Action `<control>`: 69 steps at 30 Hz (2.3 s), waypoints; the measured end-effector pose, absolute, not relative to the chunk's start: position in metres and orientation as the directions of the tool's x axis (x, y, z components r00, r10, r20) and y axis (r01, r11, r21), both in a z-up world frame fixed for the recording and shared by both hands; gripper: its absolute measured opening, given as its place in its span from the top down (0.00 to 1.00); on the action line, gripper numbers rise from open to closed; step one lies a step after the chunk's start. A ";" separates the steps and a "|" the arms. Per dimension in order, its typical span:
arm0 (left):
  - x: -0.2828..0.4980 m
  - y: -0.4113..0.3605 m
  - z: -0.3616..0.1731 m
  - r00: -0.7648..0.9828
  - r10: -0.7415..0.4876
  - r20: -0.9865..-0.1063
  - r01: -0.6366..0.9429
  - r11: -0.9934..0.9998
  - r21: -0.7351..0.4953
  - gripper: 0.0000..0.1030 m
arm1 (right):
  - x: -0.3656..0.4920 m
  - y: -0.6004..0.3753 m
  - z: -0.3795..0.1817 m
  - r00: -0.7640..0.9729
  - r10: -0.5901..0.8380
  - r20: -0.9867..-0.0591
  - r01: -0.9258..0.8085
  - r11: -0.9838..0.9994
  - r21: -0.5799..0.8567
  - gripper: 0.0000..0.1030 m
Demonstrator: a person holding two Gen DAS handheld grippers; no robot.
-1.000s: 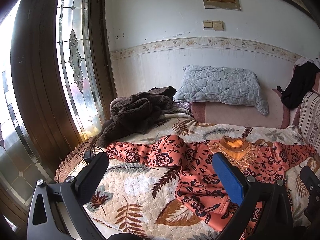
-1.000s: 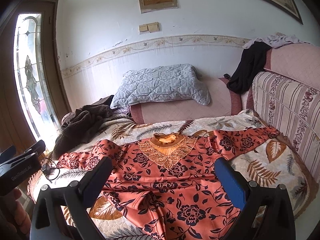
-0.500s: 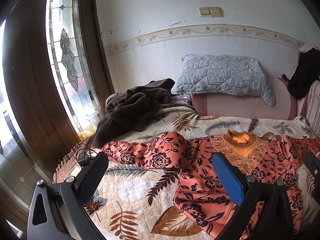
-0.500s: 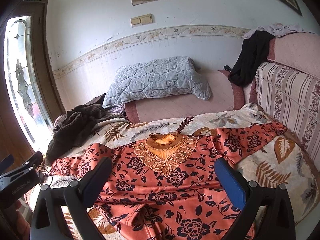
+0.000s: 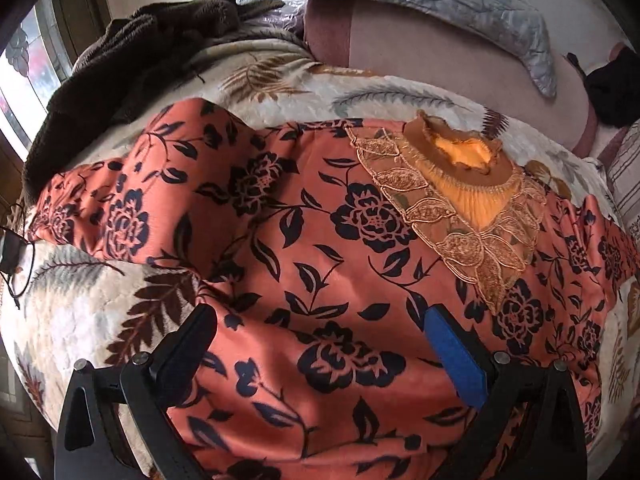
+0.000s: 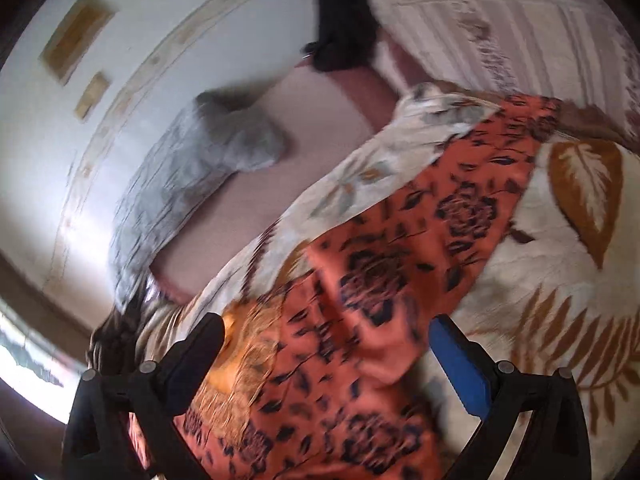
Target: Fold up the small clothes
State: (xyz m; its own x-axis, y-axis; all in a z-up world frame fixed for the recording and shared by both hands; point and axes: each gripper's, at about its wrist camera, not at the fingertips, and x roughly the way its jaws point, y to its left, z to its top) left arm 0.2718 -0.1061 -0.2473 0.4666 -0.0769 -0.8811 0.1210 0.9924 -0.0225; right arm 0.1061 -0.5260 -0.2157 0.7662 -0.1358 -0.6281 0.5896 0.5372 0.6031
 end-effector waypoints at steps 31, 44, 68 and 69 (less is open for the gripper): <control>0.283 -0.101 -0.231 0.720 -0.018 -0.694 0.122 0.987 0.100 0.00 | 0.142 -0.702 -0.209 0.887 -0.279 -0.367 0.456 0.419 0.785 0.91; 0.287 0.007 -0.195 0.753 0.107 -0.649 -0.117 0.993 0.029 0.00 | 0.278 -0.355 -0.204 0.837 0.352 -0.419 0.144 0.597 0.789 0.87; 0.325 0.131 -0.218 0.615 0.152 -0.774 -0.356 0.929 -0.101 0.00 | 0.211 -0.327 -0.248 0.696 0.379 -0.611 0.271 0.649 0.711 0.20; 0.324 0.149 -0.223 0.593 0.155 -0.790 -0.403 0.907 -0.125 0.00 | 0.214 -0.327 -0.253 0.682 0.372 -0.630 0.287 0.657 0.698 0.22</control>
